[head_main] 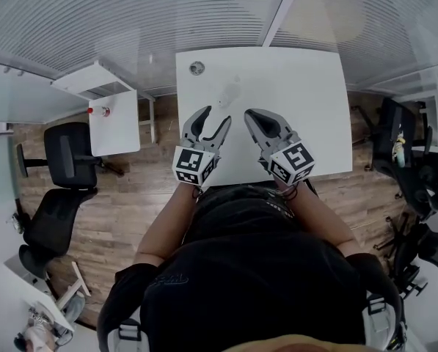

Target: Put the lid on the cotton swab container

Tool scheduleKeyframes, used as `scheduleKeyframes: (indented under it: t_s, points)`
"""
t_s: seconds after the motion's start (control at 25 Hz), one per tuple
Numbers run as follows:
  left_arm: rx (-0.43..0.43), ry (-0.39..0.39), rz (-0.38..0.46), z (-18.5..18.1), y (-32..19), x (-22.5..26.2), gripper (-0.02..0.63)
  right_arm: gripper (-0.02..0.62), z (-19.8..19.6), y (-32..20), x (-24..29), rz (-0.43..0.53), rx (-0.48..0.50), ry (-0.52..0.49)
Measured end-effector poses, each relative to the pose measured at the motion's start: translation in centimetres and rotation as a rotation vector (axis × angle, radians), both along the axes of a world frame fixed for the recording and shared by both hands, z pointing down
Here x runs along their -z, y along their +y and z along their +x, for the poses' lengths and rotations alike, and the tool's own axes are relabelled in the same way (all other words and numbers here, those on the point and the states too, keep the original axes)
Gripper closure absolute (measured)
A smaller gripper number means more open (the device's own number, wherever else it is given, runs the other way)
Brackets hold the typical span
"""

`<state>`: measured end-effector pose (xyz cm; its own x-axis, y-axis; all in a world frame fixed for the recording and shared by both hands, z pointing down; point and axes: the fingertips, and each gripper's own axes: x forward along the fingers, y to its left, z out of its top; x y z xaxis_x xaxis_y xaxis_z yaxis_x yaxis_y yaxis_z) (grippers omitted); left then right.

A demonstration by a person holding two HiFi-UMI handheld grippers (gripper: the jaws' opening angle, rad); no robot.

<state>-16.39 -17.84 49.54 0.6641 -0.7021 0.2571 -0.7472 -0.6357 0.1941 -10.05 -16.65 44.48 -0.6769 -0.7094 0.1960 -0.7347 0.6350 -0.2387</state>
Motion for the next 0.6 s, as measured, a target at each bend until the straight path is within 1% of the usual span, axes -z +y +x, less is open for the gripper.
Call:
scheduleKeyframes:
  t_s: [0.16,0.32,0.6]
  points:
    - [0.005,-0.017,-0.023,0.1,-0.5,-1.5,0.344,0.569,-0.1,-0.7,-0.5,-0.006,0.007,-0.004]
    - [0.002,-0.038,-0.047,0.5,-1.2,-3.8,0.305,0.569,0.6,-1.4,-1.1,-0.015,0.008,-0.010]
    - [0.005,-0.101,-0.120,1.0,-2.6,-9.1,0.272,0.569,2.2,-2.3,-2.3,-0.041,0.007,-0.008]
